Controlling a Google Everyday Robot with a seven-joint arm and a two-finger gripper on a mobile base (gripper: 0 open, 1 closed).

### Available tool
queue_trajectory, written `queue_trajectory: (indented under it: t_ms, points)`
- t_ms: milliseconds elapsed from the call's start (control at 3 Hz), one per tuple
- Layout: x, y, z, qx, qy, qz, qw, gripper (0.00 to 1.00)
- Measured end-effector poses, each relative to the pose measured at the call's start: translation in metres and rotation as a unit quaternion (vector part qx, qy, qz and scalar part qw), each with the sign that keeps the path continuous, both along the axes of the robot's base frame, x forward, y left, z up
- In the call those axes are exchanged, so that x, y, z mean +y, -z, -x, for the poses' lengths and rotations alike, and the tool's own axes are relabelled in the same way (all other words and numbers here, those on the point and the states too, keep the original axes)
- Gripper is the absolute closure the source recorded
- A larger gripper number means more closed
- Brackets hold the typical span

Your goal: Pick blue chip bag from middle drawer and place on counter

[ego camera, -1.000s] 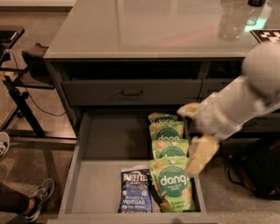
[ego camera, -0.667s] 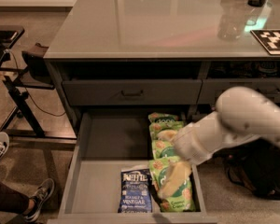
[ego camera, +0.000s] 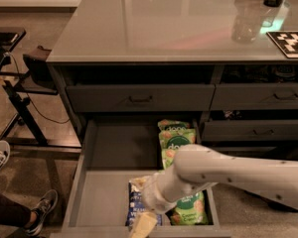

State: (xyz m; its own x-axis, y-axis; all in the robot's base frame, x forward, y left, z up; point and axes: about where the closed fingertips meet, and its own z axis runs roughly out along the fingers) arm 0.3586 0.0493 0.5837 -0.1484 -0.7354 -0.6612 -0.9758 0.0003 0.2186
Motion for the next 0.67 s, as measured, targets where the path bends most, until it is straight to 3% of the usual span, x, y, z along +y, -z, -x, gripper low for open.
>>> queue_trajectory:
  t_ms: [333, 667]
  points:
    - [0.042, 0.044, -0.007, -0.006, 0.004, 0.020, 0.9998, 0.00]
    - [0.068, 0.041, -0.021, -0.030, 0.010, 0.010, 0.9995, 0.00]
